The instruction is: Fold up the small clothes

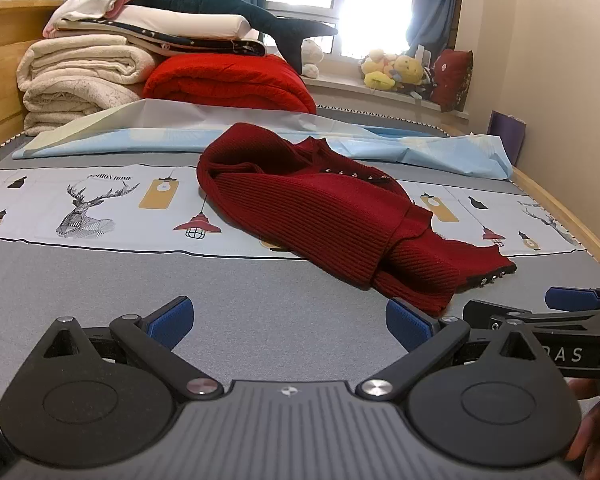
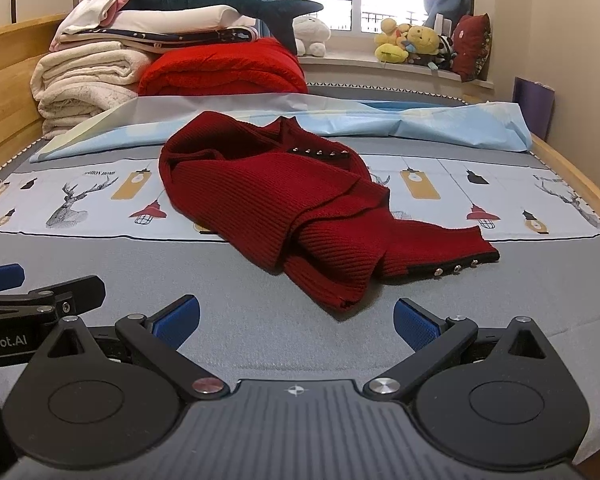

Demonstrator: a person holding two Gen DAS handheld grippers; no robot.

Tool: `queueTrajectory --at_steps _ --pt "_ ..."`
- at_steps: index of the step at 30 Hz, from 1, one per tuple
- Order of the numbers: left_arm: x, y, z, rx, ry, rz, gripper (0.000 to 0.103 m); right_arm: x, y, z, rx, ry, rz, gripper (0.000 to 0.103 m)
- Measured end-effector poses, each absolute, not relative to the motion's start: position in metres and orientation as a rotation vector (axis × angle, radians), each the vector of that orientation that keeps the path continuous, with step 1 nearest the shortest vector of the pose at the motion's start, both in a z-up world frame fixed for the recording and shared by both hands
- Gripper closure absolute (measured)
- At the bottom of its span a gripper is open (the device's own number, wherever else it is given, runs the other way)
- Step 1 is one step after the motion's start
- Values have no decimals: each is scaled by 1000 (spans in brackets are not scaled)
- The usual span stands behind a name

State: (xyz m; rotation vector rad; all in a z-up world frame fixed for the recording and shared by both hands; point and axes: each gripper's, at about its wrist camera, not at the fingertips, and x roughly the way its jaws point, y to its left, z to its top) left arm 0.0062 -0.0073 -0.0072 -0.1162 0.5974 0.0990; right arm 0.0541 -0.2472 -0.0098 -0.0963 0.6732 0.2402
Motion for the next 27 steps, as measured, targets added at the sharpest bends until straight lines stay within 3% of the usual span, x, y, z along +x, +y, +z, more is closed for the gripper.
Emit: queueTrajectory --at_steps 27 --pt "6 -2 -3 -116 576 117 1 57 -246 -4 -76 646 252 3"
